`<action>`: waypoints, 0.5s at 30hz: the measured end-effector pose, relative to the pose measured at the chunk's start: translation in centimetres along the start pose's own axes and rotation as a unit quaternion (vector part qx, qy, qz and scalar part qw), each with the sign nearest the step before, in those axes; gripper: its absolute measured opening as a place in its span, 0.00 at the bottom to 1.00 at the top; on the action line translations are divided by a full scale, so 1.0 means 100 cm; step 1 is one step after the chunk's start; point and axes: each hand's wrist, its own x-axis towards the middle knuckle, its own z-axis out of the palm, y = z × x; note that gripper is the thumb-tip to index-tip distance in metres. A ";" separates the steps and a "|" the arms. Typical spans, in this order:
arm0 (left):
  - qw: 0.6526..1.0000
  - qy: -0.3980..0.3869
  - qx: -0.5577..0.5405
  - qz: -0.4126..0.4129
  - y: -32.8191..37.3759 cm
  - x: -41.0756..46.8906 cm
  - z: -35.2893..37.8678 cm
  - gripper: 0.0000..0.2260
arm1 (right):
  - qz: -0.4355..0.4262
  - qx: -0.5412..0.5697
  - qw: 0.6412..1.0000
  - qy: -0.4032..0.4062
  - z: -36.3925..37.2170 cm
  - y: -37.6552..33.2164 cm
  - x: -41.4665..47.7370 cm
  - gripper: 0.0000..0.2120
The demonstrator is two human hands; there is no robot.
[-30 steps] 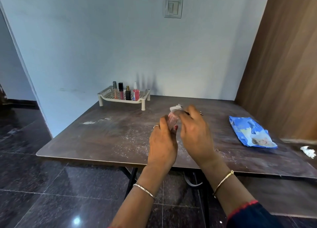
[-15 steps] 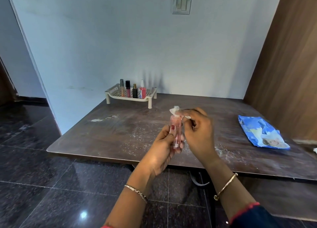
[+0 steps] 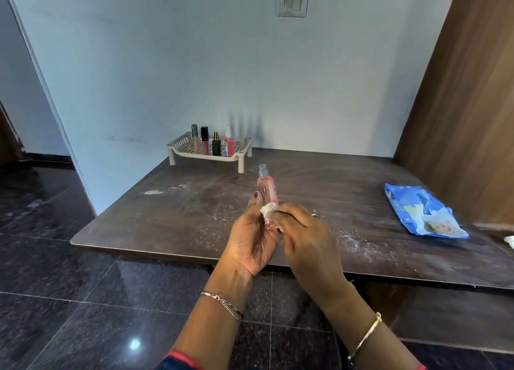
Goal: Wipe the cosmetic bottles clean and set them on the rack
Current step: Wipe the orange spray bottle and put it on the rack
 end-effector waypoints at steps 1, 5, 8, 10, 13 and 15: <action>1.000 -0.002 -0.004 0.006 -0.002 0.000 0.000 0.10 | 0.005 -0.002 1.000 -0.011 -0.001 0.001 0.007 0.14; 0.999 -0.034 0.017 0.013 -0.009 -0.004 0.004 0.14 | 0.048 -0.017 0.998 -0.031 -0.001 0.009 0.038 0.17; 0.999 -0.030 0.022 0.022 -0.008 -0.004 0.004 0.14 | 0.048 -0.010 0.999 -0.017 0.001 0.010 0.039 0.16; 1.000 -0.017 0.000 0.015 -0.005 -0.003 -0.001 0.13 | 0.034 -0.005 0.999 -0.010 0.002 0.006 0.024 0.15; 1.000 -0.001 -0.013 0.008 -0.003 0.001 -0.011 0.13 | 0.014 -0.007 1.000 -0.013 0.001 -0.003 -0.006 0.15; 1.000 0.013 -0.011 -0.004 -0.006 0.004 -0.017 0.14 | 0.005 -0.008 1.000 -0.017 0.001 -0.003 -0.018 0.15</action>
